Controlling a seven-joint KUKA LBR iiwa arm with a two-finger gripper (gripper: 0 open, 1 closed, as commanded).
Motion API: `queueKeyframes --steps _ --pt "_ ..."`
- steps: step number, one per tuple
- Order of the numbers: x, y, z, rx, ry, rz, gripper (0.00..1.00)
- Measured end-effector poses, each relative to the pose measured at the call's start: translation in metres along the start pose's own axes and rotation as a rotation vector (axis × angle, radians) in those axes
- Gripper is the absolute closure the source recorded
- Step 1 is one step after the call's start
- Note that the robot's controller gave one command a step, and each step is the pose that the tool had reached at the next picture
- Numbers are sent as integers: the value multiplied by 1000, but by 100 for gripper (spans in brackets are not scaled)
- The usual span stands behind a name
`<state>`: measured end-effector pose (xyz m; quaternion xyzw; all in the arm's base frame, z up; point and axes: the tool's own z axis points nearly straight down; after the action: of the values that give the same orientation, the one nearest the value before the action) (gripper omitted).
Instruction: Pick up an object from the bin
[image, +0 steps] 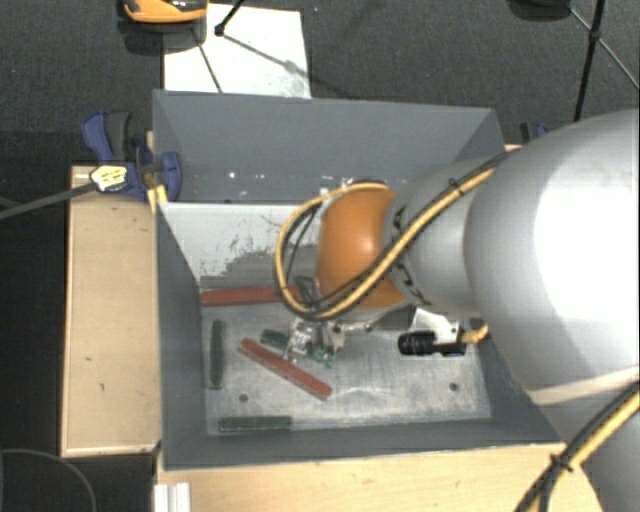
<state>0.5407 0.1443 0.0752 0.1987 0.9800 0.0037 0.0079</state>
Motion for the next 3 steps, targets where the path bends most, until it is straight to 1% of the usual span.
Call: queueKeyframes --steps 1,2,3 --pt "2 -1 -4 6 9 0 100" --pt "3 -2 -19 11 16 0 100" --pt "3 -3 -37 13 18 -1 100"
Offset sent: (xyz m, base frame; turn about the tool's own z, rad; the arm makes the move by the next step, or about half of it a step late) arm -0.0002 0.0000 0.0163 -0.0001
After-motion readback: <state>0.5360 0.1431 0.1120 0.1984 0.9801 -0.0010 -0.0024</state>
